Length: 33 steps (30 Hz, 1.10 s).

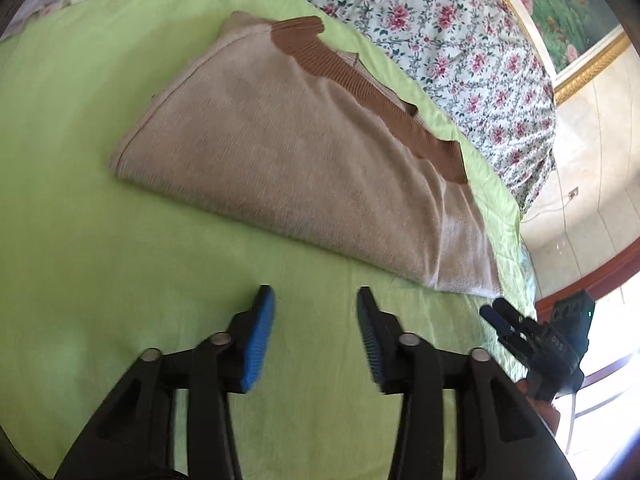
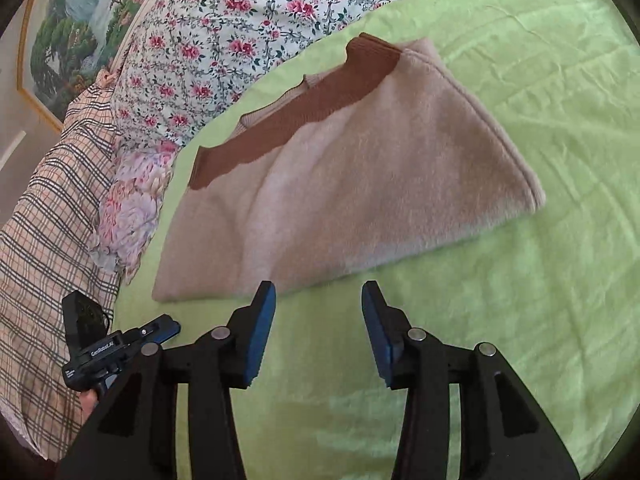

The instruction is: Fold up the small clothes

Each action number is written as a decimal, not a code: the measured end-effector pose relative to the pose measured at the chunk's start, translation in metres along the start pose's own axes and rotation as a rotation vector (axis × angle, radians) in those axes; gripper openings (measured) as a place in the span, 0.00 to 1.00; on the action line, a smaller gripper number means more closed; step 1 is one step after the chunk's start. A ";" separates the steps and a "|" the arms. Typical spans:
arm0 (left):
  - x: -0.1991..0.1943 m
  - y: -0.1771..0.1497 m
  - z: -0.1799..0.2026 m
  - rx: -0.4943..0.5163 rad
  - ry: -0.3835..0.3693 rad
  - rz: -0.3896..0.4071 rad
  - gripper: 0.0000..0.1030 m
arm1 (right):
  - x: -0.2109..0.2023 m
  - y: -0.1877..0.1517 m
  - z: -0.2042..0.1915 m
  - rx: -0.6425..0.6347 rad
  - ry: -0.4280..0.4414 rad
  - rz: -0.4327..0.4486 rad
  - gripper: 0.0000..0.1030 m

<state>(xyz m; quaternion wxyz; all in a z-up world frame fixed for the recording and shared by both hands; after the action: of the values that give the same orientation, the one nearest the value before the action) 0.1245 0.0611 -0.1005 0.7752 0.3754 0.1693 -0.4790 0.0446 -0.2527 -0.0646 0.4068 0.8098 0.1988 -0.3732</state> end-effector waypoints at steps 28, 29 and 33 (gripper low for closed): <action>0.025 0.120 0.050 0.119 0.084 0.263 0.09 | 0.036 0.097 -0.007 -0.055 0.095 -0.030 0.49; 0.025 0.120 0.062 0.150 0.081 0.265 0.09 | 0.038 0.105 -0.007 -0.039 0.142 -0.052 0.49; 0.047 0.108 0.125 0.326 0.069 0.224 0.09 | 0.056 0.130 -0.024 0.001 0.365 -0.162 0.73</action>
<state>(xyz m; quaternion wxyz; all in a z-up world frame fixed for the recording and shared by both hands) 0.2294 -0.0325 -0.0019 0.7461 0.5288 0.0732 -0.3978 0.1729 -0.3089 -0.0316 0.3322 0.8456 0.3336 -0.2517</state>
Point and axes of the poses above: each gripper's, at about its wrist camera, not at the fingertips, and x roughly the way its jaws point, z to its right, y to its top, the point moved 7 cm from there along x, roughly the way its jaws point, and after that the axes turned 6 degrees about -y, right-handed, at the moved point
